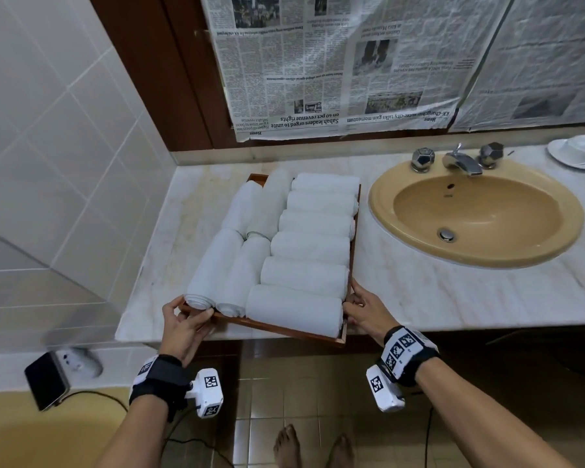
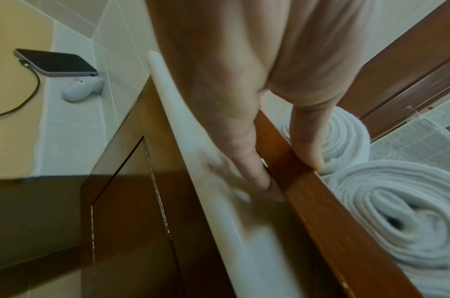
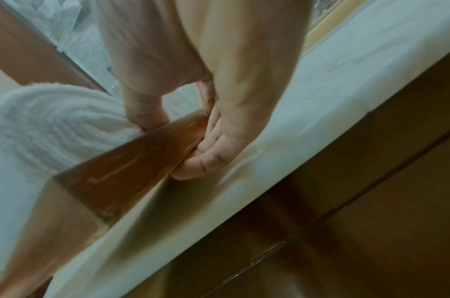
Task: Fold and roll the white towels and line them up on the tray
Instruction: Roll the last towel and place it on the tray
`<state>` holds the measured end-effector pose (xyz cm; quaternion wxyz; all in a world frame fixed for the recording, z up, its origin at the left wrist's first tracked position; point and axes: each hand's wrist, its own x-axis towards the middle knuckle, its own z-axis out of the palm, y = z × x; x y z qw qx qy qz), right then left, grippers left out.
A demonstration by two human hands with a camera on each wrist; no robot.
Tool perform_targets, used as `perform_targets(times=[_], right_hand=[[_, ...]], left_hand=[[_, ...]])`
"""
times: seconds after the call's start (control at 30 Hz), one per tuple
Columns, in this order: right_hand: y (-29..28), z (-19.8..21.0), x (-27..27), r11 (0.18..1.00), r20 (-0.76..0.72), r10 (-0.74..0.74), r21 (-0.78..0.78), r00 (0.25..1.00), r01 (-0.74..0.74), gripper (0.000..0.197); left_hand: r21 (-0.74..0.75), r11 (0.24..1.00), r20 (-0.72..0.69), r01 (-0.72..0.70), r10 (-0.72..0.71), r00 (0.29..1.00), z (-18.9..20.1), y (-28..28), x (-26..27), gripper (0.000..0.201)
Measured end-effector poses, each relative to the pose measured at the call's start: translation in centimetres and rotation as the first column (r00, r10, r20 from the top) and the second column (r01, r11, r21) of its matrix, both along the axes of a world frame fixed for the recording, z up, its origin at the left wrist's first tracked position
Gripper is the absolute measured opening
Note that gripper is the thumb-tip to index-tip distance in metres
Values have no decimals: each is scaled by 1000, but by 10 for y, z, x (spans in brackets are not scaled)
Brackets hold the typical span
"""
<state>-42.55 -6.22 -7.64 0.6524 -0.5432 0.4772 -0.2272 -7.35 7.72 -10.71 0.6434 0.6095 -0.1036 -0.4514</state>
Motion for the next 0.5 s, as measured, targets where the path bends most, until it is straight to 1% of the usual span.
perform_targets(times=[0.07,0.17,0.23,0.3,0.4,0.43,0.5], right_hand=[[-4,-1,4,999,-19,29,-29,999,-30,61],[-11,-4,11,994,-77,87,-62,993,-92,54],[-21,-3,16,988,-135,125,-77,983,-136,48],[-33,-4,21,980,-171,162,-86,972,-178,47],[-50,-14,35,968,-219,204,-98,954,-230,60],[-55,-19,41,964,-240,212,-105,947,-242,62],[-61,-27,53,952,-290,223,-139,931,-271,57]], left_hand=[[4,1000,16,-5,5,1000,2,1,2,62],[39,999,63,-7,5,998,8,5,3,62],[72,997,144,4,-14,989,13,9,6,62],[151,988,266,25,-65,962,15,10,10,64],[281,960,408,15,-133,903,11,9,28,70],[317,948,448,5,-155,881,12,8,34,74],[386,922,518,-16,-202,831,9,6,48,86]])
